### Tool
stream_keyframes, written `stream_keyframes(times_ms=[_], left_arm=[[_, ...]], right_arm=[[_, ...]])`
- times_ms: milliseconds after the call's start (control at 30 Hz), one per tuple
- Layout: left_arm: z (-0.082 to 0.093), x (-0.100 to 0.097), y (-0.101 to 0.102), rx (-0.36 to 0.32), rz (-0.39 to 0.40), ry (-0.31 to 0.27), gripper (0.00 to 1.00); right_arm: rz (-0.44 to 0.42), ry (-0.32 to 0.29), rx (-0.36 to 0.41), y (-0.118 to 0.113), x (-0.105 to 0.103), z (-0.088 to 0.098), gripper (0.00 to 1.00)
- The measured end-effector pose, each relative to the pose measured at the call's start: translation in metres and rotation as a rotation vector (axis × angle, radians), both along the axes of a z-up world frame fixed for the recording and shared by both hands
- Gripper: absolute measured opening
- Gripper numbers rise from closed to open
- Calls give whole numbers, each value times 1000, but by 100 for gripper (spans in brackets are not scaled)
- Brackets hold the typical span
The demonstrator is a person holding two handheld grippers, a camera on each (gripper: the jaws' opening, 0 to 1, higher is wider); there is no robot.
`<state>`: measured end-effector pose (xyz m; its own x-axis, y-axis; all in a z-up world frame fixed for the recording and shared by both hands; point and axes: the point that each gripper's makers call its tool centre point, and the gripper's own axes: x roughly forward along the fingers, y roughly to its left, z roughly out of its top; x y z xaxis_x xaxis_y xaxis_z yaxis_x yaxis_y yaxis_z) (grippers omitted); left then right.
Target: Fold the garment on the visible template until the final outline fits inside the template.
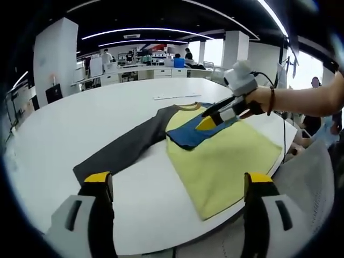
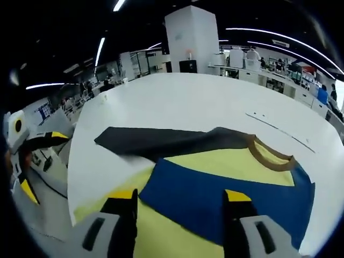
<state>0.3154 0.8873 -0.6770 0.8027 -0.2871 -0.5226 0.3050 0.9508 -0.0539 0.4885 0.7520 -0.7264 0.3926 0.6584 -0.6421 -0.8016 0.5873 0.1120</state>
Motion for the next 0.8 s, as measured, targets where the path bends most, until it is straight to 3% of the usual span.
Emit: stream_keyframes(times_ms=[233, 400, 800], left_arm=[[0, 0, 0, 12, -4, 5, 99], [0, 0, -2, 15, -5, 5, 99], [2, 0, 0, 26, -1, 7, 99]], right_arm=[[-83, -7, -1, -45, 16, -2, 78], [-110, -27, -10, -76, 23, 1, 81], [-178, -56, -79, -155, 32, -6, 75]])
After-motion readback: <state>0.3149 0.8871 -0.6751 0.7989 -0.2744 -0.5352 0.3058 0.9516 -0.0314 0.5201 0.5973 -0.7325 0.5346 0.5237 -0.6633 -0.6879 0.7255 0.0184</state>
